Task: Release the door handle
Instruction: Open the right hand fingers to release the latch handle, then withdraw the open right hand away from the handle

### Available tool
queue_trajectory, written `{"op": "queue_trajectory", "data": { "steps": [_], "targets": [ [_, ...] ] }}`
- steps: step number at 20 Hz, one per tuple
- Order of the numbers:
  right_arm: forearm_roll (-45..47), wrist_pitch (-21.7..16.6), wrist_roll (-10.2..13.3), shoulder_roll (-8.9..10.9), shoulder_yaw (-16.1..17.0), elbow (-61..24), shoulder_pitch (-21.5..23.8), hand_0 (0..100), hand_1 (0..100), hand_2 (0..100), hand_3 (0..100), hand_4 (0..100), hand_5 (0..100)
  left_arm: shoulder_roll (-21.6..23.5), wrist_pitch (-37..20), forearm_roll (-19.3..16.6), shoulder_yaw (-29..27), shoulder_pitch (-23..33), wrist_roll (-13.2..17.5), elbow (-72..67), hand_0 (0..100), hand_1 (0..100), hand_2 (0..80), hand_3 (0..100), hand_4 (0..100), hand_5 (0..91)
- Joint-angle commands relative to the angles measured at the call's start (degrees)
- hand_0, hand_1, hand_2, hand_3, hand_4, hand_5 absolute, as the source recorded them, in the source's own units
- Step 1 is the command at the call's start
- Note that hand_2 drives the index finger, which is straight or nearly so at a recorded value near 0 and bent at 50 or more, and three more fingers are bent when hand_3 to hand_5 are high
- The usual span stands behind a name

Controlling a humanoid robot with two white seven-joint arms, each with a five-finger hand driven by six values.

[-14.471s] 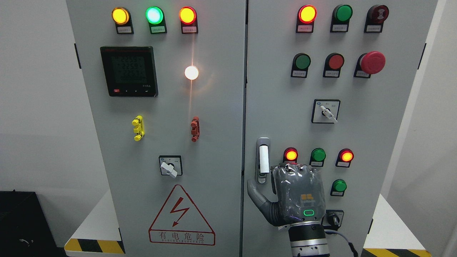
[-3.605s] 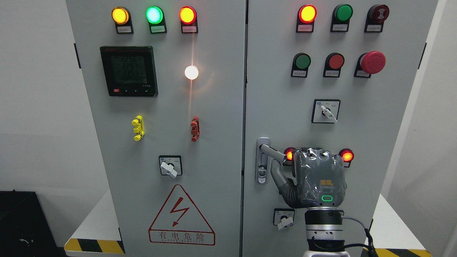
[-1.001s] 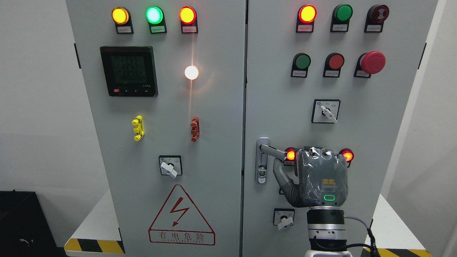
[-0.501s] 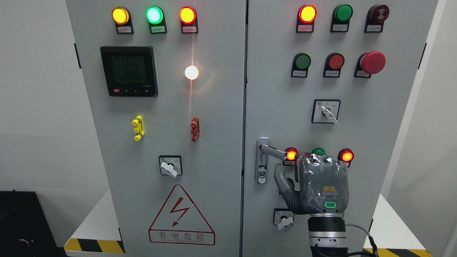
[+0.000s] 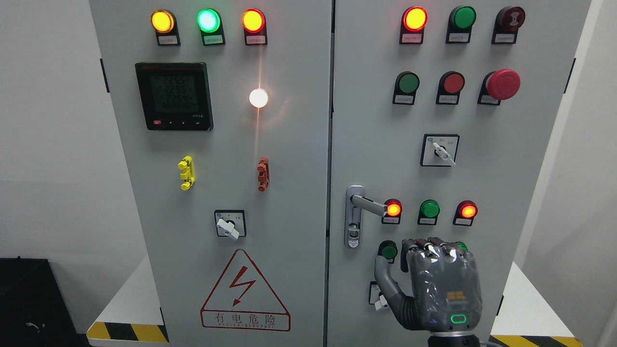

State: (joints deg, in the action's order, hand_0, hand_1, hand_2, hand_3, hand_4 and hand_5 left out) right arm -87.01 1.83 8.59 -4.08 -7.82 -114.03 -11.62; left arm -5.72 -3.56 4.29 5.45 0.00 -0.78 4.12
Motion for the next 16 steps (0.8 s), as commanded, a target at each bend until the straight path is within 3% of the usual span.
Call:
{"op": "queue_trajectory", "data": {
  "steps": [1,5,7,10,16],
  "targets": [
    [3.50,-3.84,0.99,1.01,9.40,-5.77,3.19,51,32,30,44,46,43,0.00,-0.04,0.02,0.00,0.97,-0.02,0.01,12,56,0.0,0,0,0.0],
    [12.11,-12.70,1.08,1.09,14.14,-5.77,3.10,51,30,11,19,25,29,0.00,-0.04,0.02,0.00,0.97,-0.02,0.01,12,56,0.0,0,0,0.0],
    [14.93,-16.92,1.08,1.01,16.42,-5.77,3.01,50,28,6,12,17,22,0.00,-0.04,0.02,0.00,0.97,-0.02,0.01,12,56,0.0,0,0,0.0],
    [17.49,-21.94,1.26,0.92,18.19,-5.77,3.19,51,26,3,10,13,15,0.00,-0.04,0.02,0.00,0.97,-0.02,0.01,12,56,0.0,0,0,0.0],
    [19.08,-23.01,1.17,0.31,17.32,-5.68,3.27,53,22,6,5,7,1,-0.08,-0.04,-0.07,0.00,0.97,-0.02,0.01,12,56,0.0,0,0,0.0]
  ]
}}
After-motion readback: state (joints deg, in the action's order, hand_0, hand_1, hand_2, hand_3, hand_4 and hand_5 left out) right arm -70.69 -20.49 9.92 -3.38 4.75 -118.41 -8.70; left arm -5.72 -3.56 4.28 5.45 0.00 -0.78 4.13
